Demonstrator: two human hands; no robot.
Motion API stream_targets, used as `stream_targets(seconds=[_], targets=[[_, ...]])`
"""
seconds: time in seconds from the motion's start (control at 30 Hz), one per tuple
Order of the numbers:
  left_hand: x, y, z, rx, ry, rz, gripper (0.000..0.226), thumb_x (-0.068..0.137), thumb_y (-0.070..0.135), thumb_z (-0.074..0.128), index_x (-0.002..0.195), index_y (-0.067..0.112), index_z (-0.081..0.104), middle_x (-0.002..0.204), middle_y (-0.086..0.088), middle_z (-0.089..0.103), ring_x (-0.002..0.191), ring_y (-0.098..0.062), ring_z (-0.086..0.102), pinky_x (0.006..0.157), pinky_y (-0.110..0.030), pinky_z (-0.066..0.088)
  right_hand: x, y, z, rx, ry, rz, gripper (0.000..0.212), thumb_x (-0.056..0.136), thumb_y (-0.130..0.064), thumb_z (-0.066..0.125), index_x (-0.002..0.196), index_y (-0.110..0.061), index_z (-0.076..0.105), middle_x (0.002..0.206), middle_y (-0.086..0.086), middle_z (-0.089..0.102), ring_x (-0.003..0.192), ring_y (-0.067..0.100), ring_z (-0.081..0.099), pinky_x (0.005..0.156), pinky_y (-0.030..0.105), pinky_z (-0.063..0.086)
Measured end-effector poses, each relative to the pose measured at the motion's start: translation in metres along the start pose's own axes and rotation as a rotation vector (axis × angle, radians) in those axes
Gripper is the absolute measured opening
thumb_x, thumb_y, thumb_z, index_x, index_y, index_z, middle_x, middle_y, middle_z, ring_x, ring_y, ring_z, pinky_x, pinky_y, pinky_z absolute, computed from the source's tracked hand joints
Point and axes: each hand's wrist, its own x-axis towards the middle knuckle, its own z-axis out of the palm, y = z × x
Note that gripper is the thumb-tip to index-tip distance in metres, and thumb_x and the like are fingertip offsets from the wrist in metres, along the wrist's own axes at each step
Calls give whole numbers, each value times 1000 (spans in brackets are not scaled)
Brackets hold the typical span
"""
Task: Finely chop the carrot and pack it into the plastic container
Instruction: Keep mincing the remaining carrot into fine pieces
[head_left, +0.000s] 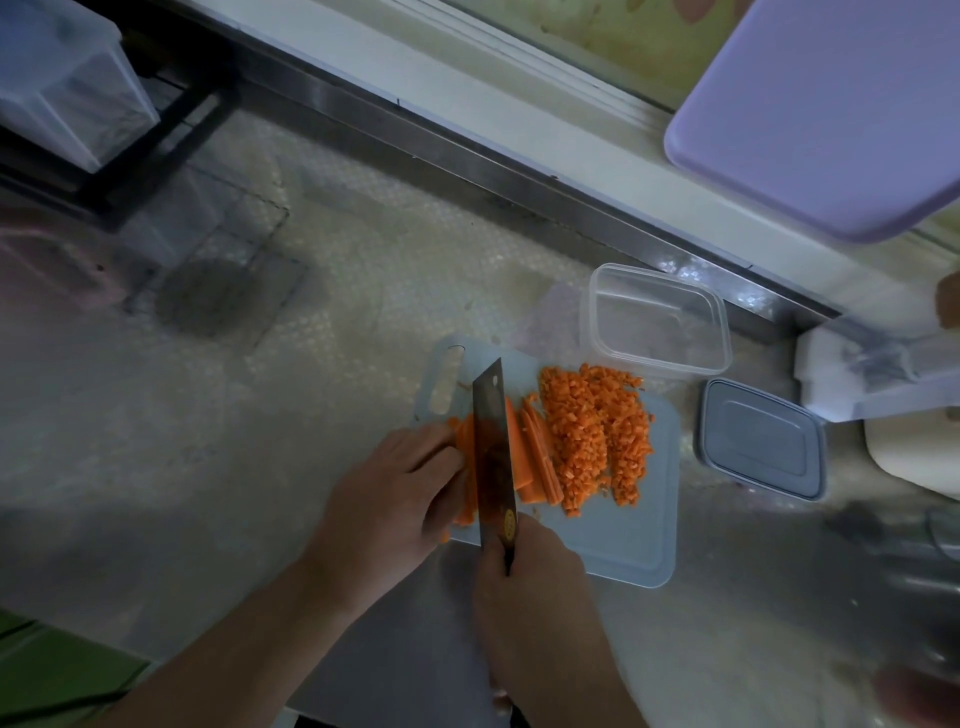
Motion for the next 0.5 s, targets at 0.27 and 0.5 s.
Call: stream_targets(seconds=[0.27, 0.5], targets=[[9, 2, -4, 8, -25, 16, 17, 99, 33, 64, 101, 20, 75, 114, 7, 66, 97, -15, 63, 74, -23, 48, -2, -6, -6, 88, 62, 30, 33, 105, -37, 45, 74, -25, 49, 69, -4, 56, 61, 6, 50, 51, 21, 35], [11, 2, -4, 32, -43, 17, 9, 95, 22, 68, 90, 16, 72, 107, 4, 65, 89, -17, 61, 72, -17, 37, 0, -9, 3, 10, 53, 39, 26, 105, -31, 43, 81, -23, 49, 75, -4, 58, 65, 9, 54, 51, 21, 36]])
